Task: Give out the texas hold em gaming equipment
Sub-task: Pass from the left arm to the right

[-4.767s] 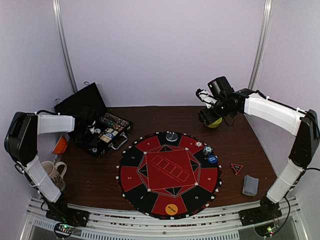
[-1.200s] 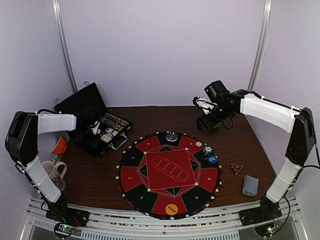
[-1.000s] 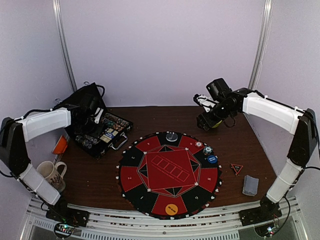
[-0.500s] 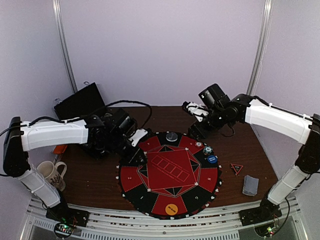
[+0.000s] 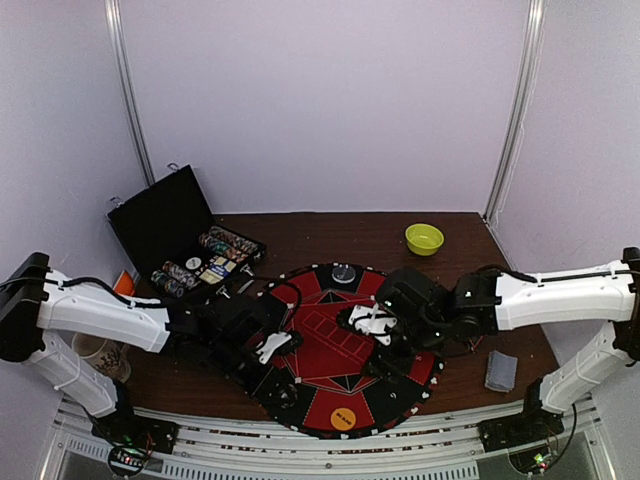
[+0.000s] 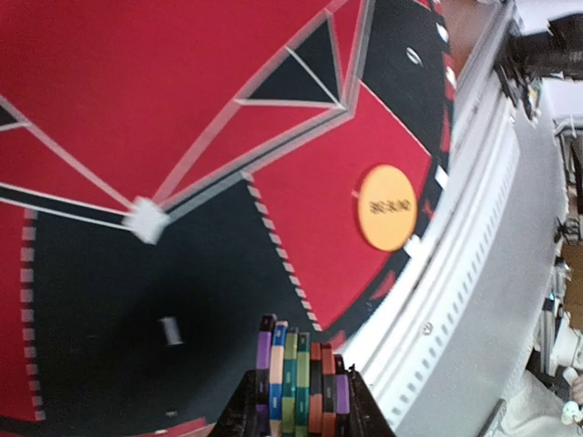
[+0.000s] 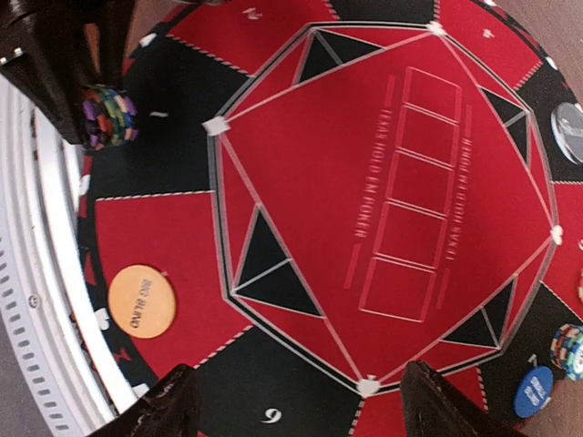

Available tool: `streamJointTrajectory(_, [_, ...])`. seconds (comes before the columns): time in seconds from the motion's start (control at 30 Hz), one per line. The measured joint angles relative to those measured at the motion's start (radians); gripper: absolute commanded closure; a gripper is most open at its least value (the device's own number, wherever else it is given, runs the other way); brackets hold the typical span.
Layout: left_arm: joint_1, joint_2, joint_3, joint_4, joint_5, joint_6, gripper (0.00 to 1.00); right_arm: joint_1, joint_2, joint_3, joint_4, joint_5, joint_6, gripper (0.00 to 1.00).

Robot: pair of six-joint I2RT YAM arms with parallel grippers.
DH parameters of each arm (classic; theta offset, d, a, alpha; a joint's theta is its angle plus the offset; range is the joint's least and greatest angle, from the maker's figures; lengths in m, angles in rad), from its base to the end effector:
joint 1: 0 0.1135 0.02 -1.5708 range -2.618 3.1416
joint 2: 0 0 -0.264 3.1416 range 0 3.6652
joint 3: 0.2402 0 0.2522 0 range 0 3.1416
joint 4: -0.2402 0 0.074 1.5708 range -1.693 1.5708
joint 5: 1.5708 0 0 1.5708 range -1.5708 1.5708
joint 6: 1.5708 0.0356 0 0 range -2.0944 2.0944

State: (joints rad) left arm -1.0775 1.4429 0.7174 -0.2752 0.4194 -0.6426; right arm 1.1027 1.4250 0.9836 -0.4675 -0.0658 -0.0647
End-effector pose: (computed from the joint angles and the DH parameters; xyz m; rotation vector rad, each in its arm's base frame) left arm 0.1136 -0.2419 0.1680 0.8015 2.7901 -1.0457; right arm 0.1315 0.2653 0.2379 -1.4304 2.1133 0.5078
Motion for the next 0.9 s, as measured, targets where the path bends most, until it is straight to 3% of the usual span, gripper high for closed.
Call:
streamJointTrajectory(0.27, [-0.049, 0.076, -0.043, 0.179, 0.082, -0.073, 1.00, 0.172, -0.038, -0.145, 0.235, 0.008, 0.007, 0.20])
streamJointTrajectory(0.53, [-0.048, 0.154, -0.049, 0.310, 0.135, -0.109, 1.00, 0.217, 0.028, -0.208, 0.553, -0.051, -0.058, 0.20])
streamJointTrajectory(0.9, [0.002, 0.194, -0.133, 0.460, 0.208, -0.164, 1.00, 0.322, 0.220, -0.208, 0.694, 0.108, -0.161, 0.17])
